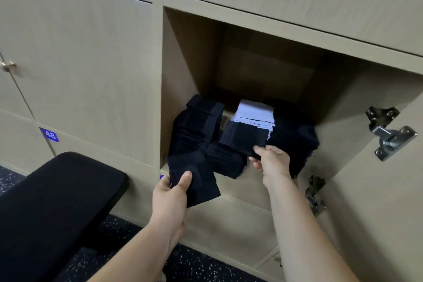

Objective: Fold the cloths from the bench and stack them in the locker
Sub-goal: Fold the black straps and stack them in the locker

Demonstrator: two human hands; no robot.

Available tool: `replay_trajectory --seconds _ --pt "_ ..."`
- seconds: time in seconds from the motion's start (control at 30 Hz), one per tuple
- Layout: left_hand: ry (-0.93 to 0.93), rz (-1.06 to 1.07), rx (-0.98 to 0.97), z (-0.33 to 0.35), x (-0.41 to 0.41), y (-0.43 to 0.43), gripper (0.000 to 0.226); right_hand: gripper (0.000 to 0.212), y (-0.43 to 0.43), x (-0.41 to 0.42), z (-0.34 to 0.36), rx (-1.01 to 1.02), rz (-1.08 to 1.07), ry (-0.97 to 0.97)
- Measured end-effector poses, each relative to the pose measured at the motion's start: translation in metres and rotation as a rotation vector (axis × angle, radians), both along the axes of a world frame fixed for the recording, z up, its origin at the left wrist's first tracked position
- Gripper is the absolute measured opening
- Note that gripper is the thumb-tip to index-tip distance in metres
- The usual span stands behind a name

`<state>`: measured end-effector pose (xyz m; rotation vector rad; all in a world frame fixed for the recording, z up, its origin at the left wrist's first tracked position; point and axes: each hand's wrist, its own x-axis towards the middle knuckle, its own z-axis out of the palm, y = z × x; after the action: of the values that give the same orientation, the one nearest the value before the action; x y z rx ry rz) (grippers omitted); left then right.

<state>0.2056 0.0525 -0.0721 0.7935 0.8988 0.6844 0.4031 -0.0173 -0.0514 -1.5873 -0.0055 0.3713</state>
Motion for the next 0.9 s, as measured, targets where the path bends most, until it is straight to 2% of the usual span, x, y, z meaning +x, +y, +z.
replay_trajectory --seconds 0.27,0.37,0.5,0.63,0.77,0.9 --pt "-0.032 -0.03 -0.024 -0.009 0.006 0.013 0.01 0.014 0.029 0.02 -0.023 -0.048 -0.06 0.045" --pt "-0.05 -0.045 -0.035 -0.012 0.008 0.014 0.011 0.012 0.036 0.018 -0.028 -0.06 -0.032 0.022" --pt "-0.061 -0.035 -0.046 -0.017 0.007 0.015 0.009 0.019 0.039 0.018 -0.032 -0.122 -0.006 -0.066" --pt "-0.066 -0.036 -0.05 -0.02 0.005 0.016 0.009 0.008 0.039 0.021 -0.038 -0.274 0.031 -0.176" --pt "-0.076 -0.04 -0.049 -0.019 0.006 0.015 0.009 0.012 0.04 0.023 -0.04 -0.534 0.046 -0.357" --pt "-0.078 -0.048 -0.039 -0.015 0.003 0.014 0.01 0.019 0.037 0.019 -0.035 -0.599 0.021 -0.413"
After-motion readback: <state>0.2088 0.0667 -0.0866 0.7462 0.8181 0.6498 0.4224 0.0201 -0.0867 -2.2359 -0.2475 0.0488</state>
